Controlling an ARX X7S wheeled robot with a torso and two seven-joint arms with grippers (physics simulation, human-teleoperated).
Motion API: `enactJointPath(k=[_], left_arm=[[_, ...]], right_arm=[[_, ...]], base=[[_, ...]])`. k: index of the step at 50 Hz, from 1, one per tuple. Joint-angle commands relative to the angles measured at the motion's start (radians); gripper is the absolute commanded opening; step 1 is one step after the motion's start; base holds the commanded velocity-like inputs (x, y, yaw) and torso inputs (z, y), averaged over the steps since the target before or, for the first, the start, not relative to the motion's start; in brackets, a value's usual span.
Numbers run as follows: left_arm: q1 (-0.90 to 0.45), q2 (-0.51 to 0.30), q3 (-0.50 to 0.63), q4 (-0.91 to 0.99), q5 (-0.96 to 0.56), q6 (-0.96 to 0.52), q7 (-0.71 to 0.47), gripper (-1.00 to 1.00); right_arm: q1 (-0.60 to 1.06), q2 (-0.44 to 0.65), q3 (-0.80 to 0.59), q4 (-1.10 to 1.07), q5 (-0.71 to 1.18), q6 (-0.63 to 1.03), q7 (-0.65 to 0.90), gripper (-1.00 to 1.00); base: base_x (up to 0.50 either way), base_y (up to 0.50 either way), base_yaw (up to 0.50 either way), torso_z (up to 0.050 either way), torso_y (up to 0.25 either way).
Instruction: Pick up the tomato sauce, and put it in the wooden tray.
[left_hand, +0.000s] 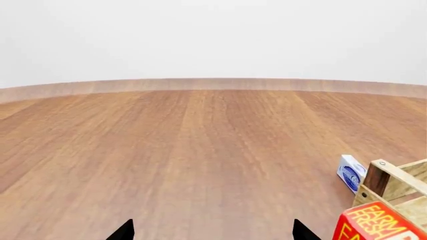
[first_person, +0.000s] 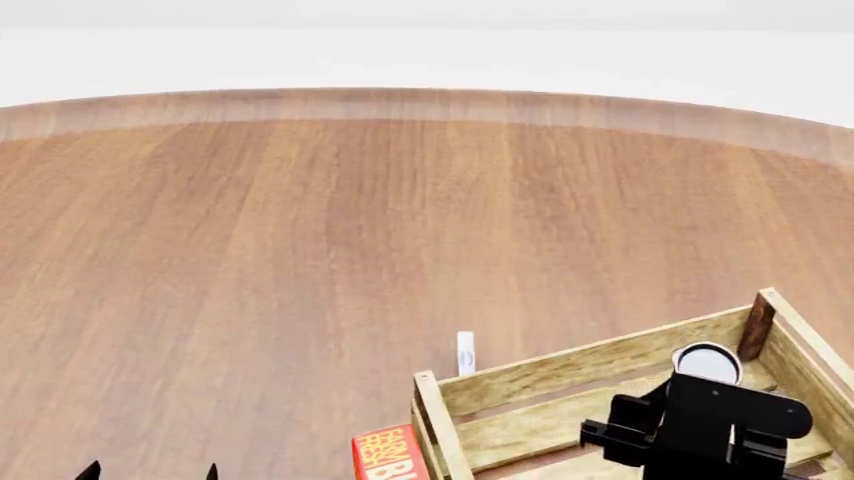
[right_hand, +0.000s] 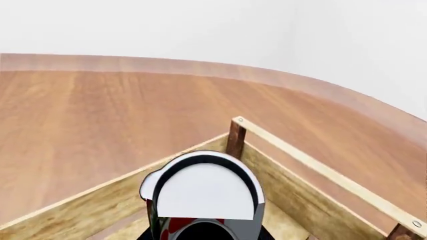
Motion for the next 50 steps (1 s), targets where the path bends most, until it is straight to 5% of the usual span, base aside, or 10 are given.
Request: enactJointPath(k=[1, 22, 50], left_arm=[[0.005, 0.000, 0.002, -0.010, 0.008, 0.044, 0.011, 1.00], [0.009, -0.008, 0.005, -0.002, -0.001, 0.046, 0.008, 1.00], [0.003, -0.011, 0.014, -0.009, -0.003, 0.052, 0.002, 1.00]], right_arm=[[0.029, -0.035, -0.002, 0.130, -0.066, -0.043, -0.019, -1.00], [0.123, -0.099, 0.006, 0.404, -0.073, -0.132, -0.107, -1.00], [0.167, -0.124, 0.155, 0.468, -0.166, 0.058, -0.198, -1.00]], base=[[0.00, 0.00, 0.00, 0.000, 0.000], [0.00, 0.00, 0.00, 0.000, 0.000], [0.00, 0.00, 0.00, 0.000, 0.000]])
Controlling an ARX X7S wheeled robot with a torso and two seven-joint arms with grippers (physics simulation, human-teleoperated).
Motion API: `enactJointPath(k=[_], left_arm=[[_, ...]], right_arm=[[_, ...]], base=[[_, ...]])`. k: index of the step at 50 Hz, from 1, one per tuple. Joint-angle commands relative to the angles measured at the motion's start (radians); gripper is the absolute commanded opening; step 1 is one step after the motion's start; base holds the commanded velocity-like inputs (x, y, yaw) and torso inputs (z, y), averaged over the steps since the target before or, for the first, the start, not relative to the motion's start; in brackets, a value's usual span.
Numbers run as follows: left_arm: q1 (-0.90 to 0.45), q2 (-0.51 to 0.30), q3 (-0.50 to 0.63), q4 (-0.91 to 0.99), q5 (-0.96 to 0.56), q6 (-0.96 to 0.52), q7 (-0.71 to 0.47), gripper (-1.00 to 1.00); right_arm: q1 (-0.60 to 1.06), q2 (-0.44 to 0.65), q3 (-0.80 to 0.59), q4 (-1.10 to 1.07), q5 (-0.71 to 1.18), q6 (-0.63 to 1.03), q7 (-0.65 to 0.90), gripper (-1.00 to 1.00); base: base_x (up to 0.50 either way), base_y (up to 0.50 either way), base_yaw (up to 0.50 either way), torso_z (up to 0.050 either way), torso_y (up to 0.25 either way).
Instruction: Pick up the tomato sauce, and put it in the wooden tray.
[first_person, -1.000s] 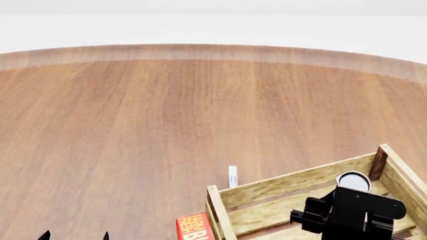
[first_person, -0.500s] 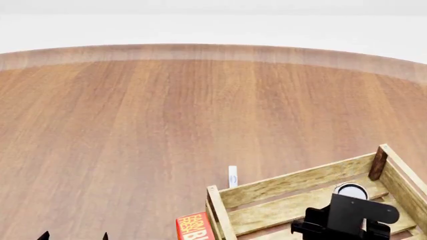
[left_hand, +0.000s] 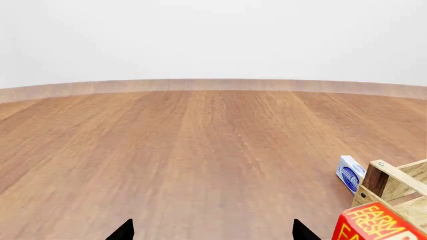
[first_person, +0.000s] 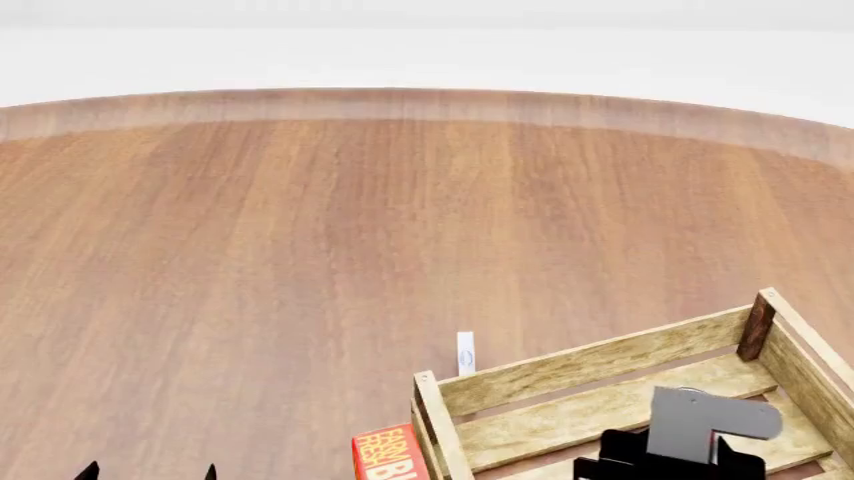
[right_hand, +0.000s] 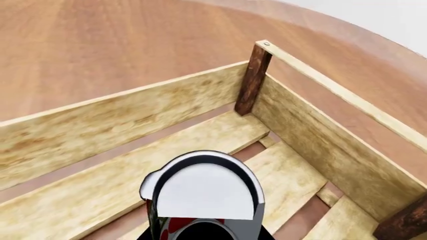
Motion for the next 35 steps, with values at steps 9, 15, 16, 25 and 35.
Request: enactJointPath(k=[9, 15, 16, 25, 35], left_arm=[[0.002, 0.000, 0.005, -0.010, 0.009, 0.042, 0.008, 1.00], [0.002, 0.000, 0.007, -0.009, 0.008, 0.042, 0.006, 1.00], [0.002, 0.000, 0.007, -0.010, 0.008, 0.042, 0.006, 1.00], [0.004, -0.003, 0.009, -0.004, 0.005, 0.041, 0.003, 1.00], [0.004, -0.006, 0.012, -0.002, 0.003, 0.041, 0.000, 1.00]], right_arm=[[0.000, -0.013, 0.111, 0.017, -0.108, 0.041, -0.027, -1.00], [0.002, -0.014, 0.139, 0.017, -0.131, 0.057, -0.018, 1.00], [0.002, -0.015, 0.141, 0.017, -0.136, 0.057, -0.019, 1.00], [0.002, -0.018, 0.176, 0.017, -0.174, 0.061, -0.026, 1.00], [0.000, -0.021, 0.202, 0.017, -0.210, 0.056, -0.033, 1.00]], base=[[0.00, 0.00, 0.00, 0.000, 0.000], [0.00, 0.00, 0.00, 0.000, 0.000], [0.00, 0.00, 0.00, 0.000, 0.000], [0.00, 0.00, 0.00, 0.000, 0.000], [0.00, 0.00, 0.00, 0.000, 0.000]])
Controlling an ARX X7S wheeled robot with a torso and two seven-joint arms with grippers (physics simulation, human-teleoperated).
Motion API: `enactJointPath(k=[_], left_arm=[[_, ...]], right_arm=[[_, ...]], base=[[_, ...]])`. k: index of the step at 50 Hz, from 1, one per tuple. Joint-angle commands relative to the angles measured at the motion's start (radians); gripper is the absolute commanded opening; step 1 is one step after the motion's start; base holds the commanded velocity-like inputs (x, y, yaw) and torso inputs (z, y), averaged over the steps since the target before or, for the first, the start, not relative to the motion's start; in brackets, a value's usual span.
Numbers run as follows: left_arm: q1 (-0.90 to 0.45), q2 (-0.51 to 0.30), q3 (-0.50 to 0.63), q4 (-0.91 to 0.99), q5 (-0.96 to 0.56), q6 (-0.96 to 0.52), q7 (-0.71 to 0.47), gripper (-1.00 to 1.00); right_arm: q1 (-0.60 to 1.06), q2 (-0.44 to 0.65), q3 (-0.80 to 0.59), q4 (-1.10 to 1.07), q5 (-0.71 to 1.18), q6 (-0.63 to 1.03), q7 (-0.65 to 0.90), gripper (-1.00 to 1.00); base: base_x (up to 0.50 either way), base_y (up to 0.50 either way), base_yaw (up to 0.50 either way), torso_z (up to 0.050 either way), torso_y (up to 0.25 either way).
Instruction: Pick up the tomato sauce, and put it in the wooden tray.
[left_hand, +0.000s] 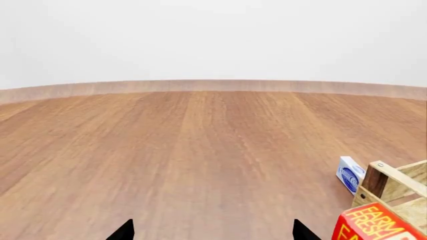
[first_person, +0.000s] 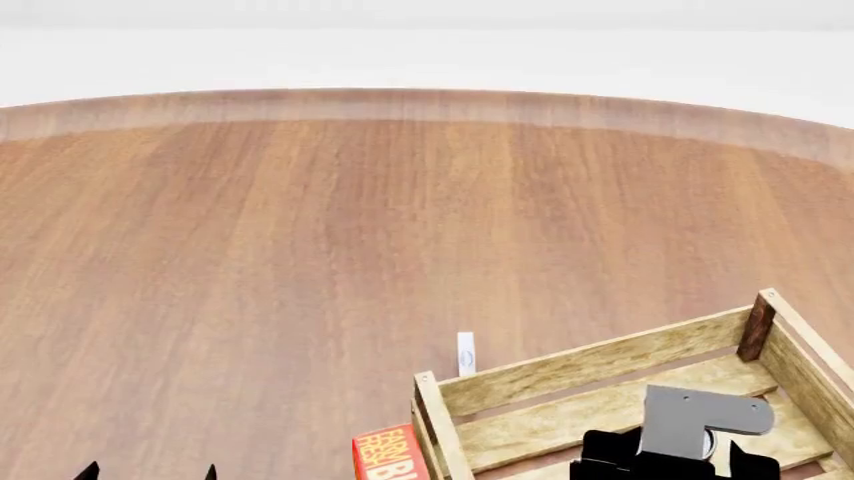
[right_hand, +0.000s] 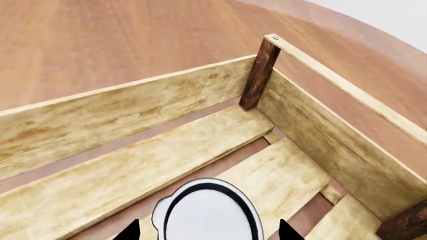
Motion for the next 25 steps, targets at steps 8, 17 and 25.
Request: enactJointPath(k=[8, 17, 25], left_arm=[[-0.001, 0.002, 0.003, -0.017, 0.007, 0.045, 0.012, 1.00], [-0.001, 0.000, 0.006, -0.017, 0.005, 0.046, 0.010, 1.00], [-0.002, -0.001, 0.007, -0.022, 0.003, 0.050, 0.011, 1.00]], right_arm=[[-0.013, -0.003, 0.071, 0.006, -0.057, -0.068, -0.025, 1.00], [-0.059, 0.006, 0.076, -0.104, -0.049, -0.057, -0.039, 1.00], [-0.089, 0.010, 0.063, -0.173, -0.052, -0.045, -0.057, 1.00]], base=[[0.00, 0.00, 0.00, 0.000, 0.000], [0.00, 0.00, 0.00, 0.000, 0.000], [0.00, 0.00, 0.00, 0.000, 0.000]])
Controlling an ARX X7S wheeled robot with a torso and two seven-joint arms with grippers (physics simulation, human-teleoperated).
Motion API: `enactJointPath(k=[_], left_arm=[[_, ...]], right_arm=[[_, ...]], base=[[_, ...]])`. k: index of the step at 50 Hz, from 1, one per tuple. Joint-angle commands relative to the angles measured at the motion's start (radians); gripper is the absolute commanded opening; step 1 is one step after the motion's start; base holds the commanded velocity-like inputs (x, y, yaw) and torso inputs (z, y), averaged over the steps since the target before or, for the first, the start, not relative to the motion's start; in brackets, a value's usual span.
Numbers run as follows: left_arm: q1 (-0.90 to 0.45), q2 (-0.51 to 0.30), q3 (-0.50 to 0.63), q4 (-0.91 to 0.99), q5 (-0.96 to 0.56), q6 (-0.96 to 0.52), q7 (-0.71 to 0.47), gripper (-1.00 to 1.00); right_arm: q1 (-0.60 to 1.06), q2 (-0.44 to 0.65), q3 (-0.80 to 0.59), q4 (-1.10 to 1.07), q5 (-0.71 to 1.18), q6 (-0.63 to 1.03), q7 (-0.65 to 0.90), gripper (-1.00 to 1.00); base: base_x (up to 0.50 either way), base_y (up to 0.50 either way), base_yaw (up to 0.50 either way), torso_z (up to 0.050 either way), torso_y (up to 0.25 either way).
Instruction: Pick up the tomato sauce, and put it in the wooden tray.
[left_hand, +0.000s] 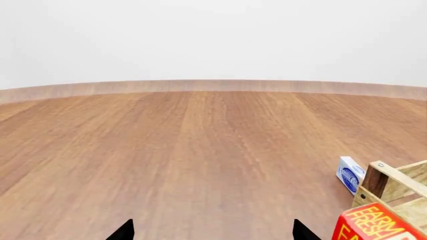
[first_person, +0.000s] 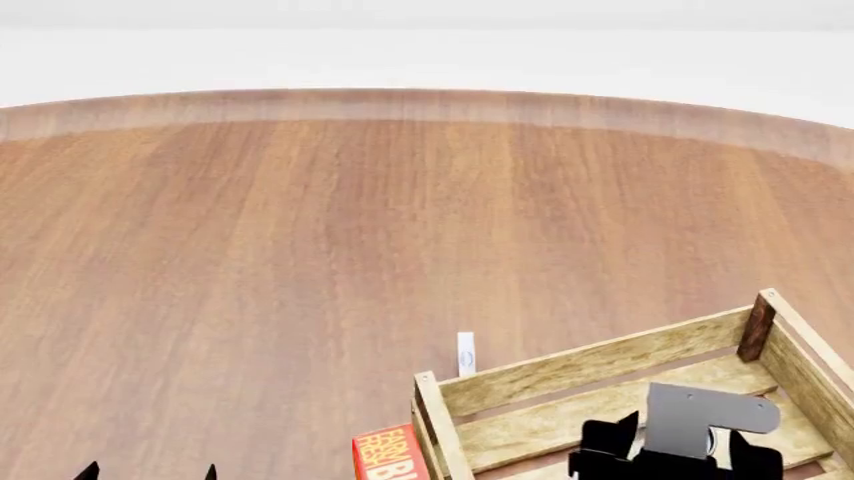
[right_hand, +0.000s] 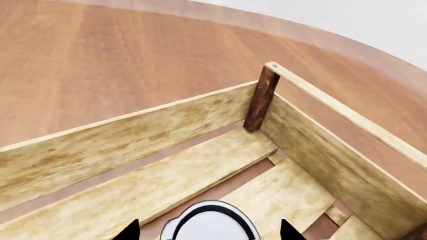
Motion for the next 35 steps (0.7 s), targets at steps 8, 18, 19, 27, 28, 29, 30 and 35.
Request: enactJointPath(k=[8, 18, 19, 27, 28, 29, 30, 35], left_arm=[[0.003, 0.000, 0.004, -0.008, 0.008, 0.040, 0.008, 1.00], [0.000, -0.001, 0.006, -0.011, 0.006, 0.040, 0.006, 1.00], [0.000, -0.001, 0.006, -0.011, 0.006, 0.040, 0.006, 1.00], [-0.002, -0.002, 0.008, -0.010, 0.005, 0.038, 0.002, 1.00], [-0.002, -0.002, 0.008, -0.011, 0.005, 0.038, 0.002, 1.00], [-0.002, -0.002, 0.008, -0.012, 0.005, 0.039, 0.002, 1.00], [-0.002, -0.002, 0.008, -0.013, 0.005, 0.039, 0.002, 1.00], [-0.003, -0.002, 0.009, -0.014, 0.004, 0.040, 0.001, 1.00]], right_arm=[[-0.128, 0.024, 0.021, -0.292, 0.011, 0.007, -0.002, 1.00], [-0.208, 0.041, 0.017, -0.462, 0.003, -0.030, 0.026, 1.00], [-0.214, 0.044, 0.017, -0.475, 0.002, -0.035, 0.029, 1.00], [-0.281, 0.071, 0.016, -0.626, 0.007, 0.004, 0.041, 1.00], [-0.291, 0.074, 0.013, -0.650, 0.005, 0.014, 0.044, 1.00], [-0.298, 0.077, 0.012, -0.665, 0.005, 0.016, 0.045, 1.00], [-0.318, 0.084, 0.010, -0.715, 0.010, 0.034, 0.042, 1.00], [-0.390, 0.106, 0.007, -0.900, 0.027, 0.090, 0.050, 1.00]], base=[[0.00, 0.00, 0.00, 0.000, 0.000], [0.00, 0.00, 0.00, 0.000, 0.000], [0.00, 0.00, 0.00, 0.000, 0.000], [0.00, 0.00, 0.00, 0.000, 0.000], [0.00, 0.00, 0.00, 0.000, 0.000], [0.00, 0.00, 0.00, 0.000, 0.000], [0.00, 0.00, 0.00, 0.000, 0.000], [0.00, 0.00, 0.00, 0.000, 0.000]])
